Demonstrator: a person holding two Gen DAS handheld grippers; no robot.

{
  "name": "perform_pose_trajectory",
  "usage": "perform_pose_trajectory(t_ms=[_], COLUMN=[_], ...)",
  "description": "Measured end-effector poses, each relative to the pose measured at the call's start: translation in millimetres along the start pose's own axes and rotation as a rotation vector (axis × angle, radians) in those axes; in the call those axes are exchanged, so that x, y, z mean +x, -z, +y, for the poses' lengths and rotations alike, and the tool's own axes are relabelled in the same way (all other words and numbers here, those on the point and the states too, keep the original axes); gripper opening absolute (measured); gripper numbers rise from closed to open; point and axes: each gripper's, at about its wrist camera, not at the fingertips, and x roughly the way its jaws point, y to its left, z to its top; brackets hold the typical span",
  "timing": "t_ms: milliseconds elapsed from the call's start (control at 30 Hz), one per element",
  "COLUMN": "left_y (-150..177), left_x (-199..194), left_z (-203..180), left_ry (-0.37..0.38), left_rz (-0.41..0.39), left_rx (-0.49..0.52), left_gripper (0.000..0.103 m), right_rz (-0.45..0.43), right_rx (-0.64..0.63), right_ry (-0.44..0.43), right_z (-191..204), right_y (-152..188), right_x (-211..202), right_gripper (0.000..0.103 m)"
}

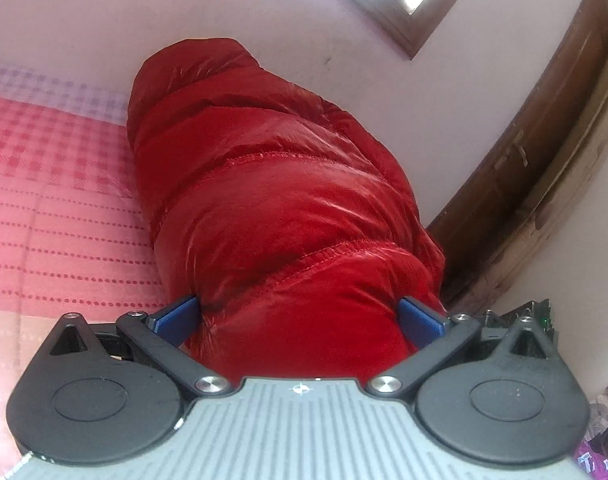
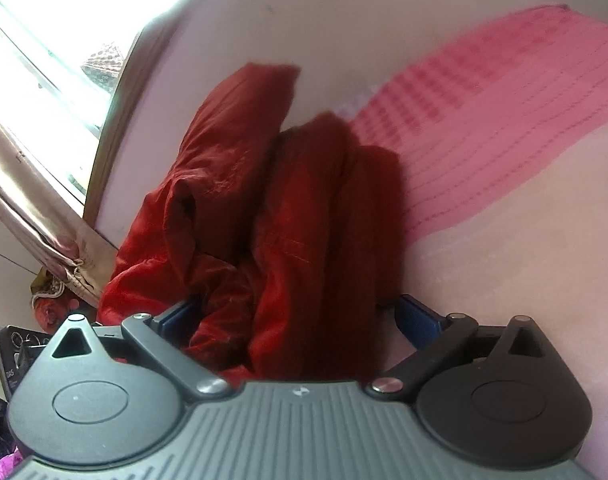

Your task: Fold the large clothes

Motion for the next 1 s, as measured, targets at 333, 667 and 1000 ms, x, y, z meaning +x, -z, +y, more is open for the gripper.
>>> perform_pose_trajectory(t_ms=[333, 667, 1000], left_y=[10.0, 25.1, 59.9], left_x=[-36.4, -101.3, -57.4], left_z=[-21.4, -53.3, -98.7], left_ry=[-0.048, -0.079, 0.043], left_rz=[0.004, -0.206, -0.15], left_rx=[0.157, 0.343, 0.534], left_gripper=[0.097, 0.093, 0.069], right_rz=[0.032, -0.08, -0.231], right_rx=[0.133, 0.107, -0.504], right_ry=[-0.159, -0.073, 0.064], right_z=[22.6, 29.5, 141.8], right_y=[54.3, 76.4, -10.9], right_x=[-7.8, -73.0, -72.1], right_gripper=[0.07, 0.087, 0.033])
